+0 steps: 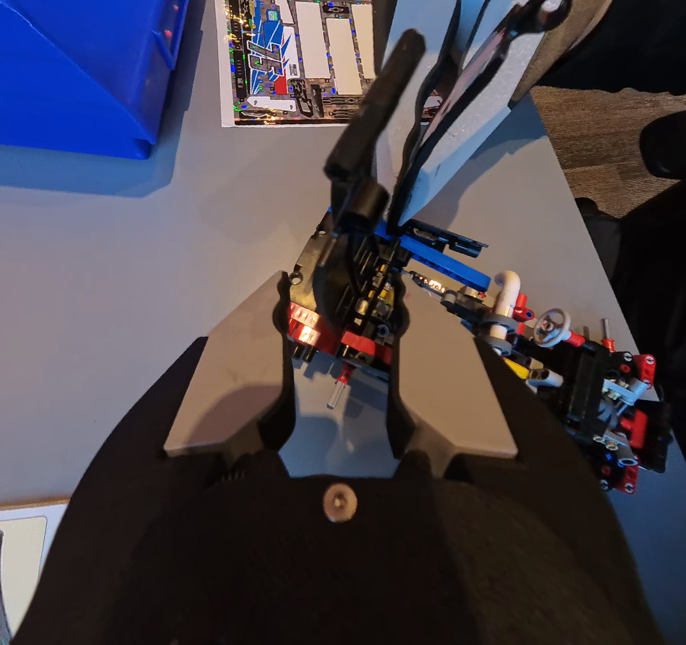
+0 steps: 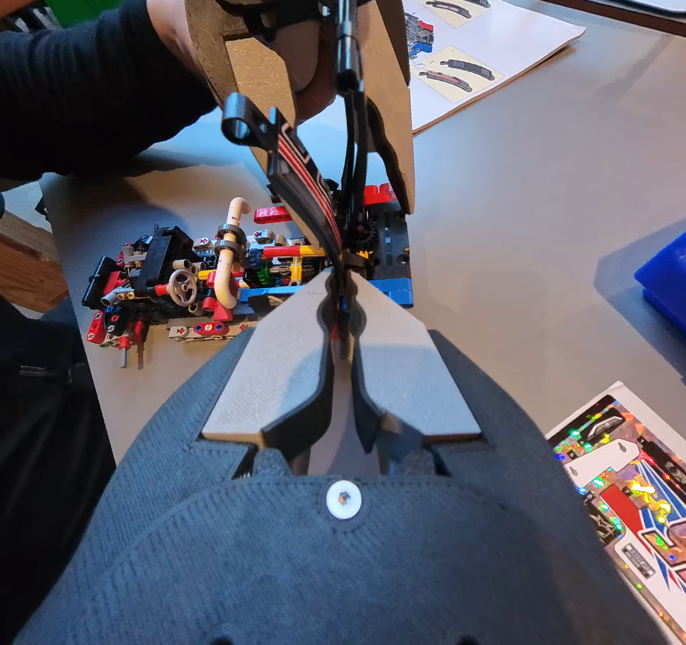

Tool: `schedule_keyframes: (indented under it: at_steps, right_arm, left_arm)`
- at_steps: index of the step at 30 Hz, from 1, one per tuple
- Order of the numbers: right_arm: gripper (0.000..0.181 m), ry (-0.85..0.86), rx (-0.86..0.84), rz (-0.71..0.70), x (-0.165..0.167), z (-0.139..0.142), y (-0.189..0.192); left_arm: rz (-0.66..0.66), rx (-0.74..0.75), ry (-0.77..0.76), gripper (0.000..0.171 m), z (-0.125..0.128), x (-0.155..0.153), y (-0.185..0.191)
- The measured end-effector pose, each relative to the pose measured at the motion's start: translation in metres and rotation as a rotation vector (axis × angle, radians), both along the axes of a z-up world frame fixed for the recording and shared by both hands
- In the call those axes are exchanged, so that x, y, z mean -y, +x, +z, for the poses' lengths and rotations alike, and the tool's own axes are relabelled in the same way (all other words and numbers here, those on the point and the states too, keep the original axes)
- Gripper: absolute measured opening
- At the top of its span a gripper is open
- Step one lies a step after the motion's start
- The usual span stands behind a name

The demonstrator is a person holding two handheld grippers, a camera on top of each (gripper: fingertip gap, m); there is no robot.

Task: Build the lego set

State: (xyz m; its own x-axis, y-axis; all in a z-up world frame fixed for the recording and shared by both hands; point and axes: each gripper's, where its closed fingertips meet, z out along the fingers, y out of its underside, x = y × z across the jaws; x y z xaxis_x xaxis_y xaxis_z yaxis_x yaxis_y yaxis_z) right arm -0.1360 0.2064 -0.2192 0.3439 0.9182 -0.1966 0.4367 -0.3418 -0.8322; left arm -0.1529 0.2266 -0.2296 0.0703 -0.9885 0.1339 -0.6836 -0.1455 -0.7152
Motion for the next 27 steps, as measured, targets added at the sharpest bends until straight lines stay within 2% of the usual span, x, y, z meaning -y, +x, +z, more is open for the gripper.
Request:
schedule_keyframes:
  at_steps: [3,11,22,25,27]
  right_arm:
    - [0.0,0.007,0.027,-0.001,0.001,-0.0047,-0.0005]
    - [0.0,-0.027,-0.036,-0.02,0.0038,-0.0045,-0.0014]
    - [0.0,0.103,0.127,0.102,0.0066,-0.0061,-0.001]
    - [0.0,0.117,0.098,0.119,0.0053,-0.0056,-0.0014]
    - [0.0,0.089,0.025,0.076,0.0027,-0.0041,-0.0036]
  left_arm:
    - [-0.001,0.006,-0.006,0.053,-0.0001,0.0005,0.0011]
    - [0.028,0.001,-0.004,0.05,-0.0006,-0.0009,0.001]
    - [0.039,-0.009,-0.009,0.05,-0.0009,0.0,0.001]
    - [0.039,-0.005,-0.012,0.05,-0.001,-0.0002,0.001]
    - [0.044,-0.007,-0.017,0.05,-0.0011,-0.0007,0.0003]
